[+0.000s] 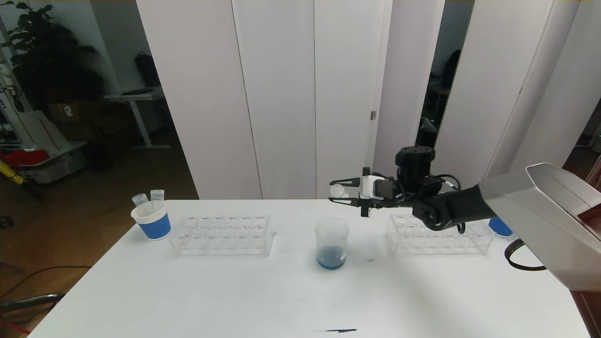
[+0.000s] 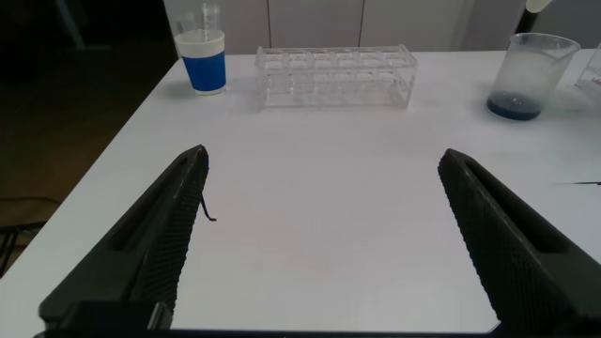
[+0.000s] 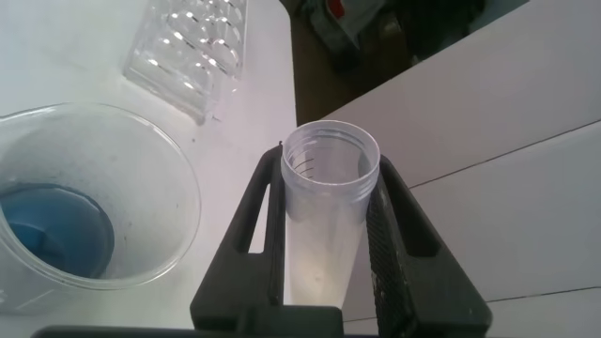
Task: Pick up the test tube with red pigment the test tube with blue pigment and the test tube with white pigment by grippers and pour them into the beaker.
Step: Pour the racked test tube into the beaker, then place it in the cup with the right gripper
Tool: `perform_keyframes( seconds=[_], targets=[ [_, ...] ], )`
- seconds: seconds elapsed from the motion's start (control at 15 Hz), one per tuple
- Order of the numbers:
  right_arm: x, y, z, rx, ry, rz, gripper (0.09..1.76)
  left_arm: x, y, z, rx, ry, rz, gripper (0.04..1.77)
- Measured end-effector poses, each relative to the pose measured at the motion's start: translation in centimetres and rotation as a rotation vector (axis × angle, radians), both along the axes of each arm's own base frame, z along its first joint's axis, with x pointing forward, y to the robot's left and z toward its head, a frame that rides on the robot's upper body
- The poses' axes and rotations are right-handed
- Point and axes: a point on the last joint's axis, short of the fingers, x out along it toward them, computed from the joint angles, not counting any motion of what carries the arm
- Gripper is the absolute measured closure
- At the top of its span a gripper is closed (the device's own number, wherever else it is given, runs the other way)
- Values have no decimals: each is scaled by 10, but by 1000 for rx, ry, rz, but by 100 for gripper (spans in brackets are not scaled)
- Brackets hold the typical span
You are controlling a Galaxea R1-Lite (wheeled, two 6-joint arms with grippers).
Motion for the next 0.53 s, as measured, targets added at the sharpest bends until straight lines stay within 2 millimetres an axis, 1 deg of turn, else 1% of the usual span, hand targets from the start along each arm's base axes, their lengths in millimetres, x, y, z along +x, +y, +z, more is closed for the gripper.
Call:
perform_keyframes(
  seconds=[0.53],
  targets=[
    [-5, -3, -11, -23, -106, 5, 127, 0, 0, 0, 0, 0, 0, 6]
  ],
)
